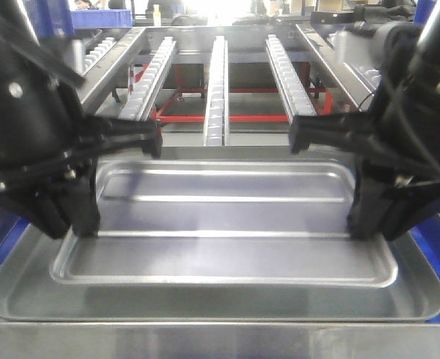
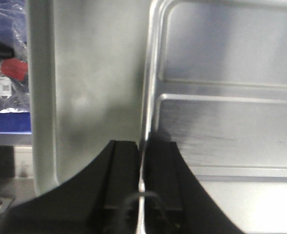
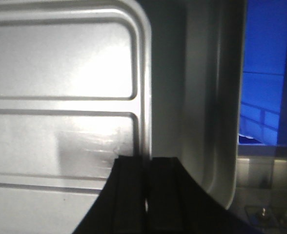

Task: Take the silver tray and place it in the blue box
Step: 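Lift the tray with both grippers and pull it toward the robot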

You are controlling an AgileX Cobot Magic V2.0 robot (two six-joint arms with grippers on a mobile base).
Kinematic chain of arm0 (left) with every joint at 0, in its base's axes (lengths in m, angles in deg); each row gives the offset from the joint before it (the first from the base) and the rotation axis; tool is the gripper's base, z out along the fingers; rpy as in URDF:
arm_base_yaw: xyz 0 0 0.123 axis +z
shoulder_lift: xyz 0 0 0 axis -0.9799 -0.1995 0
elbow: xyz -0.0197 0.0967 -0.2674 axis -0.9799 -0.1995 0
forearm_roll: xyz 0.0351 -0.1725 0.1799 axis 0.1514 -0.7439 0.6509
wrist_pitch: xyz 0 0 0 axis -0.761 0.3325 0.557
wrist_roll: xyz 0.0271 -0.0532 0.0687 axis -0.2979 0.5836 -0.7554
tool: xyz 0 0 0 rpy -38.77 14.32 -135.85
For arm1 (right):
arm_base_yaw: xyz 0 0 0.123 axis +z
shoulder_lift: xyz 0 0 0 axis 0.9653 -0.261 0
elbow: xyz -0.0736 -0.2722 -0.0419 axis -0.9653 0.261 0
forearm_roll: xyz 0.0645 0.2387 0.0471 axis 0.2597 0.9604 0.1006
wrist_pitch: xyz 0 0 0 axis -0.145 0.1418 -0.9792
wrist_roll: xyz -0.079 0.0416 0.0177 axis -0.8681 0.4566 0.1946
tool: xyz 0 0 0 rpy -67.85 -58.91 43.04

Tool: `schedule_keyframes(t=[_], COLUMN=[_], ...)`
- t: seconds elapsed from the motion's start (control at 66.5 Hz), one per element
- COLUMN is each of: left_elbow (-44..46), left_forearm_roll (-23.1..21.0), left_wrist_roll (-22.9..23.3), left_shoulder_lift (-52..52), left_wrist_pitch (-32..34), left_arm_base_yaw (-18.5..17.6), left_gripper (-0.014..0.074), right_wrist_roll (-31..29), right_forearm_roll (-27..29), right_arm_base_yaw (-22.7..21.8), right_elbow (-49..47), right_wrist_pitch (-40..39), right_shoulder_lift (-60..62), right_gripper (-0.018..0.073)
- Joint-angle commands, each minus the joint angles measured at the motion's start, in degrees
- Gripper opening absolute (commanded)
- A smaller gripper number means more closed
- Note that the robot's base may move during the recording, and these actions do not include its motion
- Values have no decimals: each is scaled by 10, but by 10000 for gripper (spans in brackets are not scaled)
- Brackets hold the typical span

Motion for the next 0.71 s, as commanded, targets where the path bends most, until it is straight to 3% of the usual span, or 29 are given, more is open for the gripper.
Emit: schedule_keyframes(t=[0.0,0.24,0.421,0.691], left_elbow=[15,9,-10,-22], left_forearm_roll=[12,10,56,67], left_wrist_roll=[7,10,95,143], left_shoulder_lift=[38,72,95,147], left_wrist_pitch=[-18,-49,-73,-111], left_arm_base_yaw=[-2,-23,-65,-137], left_gripper=[-14,-13,-14,-14], right_wrist_roll=[9,40,77,221], right_forearm_roll=[-19,-19,-26,-124], right_arm_base_yaw=[1,38,76,176], right_elbow=[-13,-11,-11,23], right_wrist_pitch=[12,33,50,99], right_shoulder_lift=[31,69,86,144], right_gripper=[57,57,57,57])
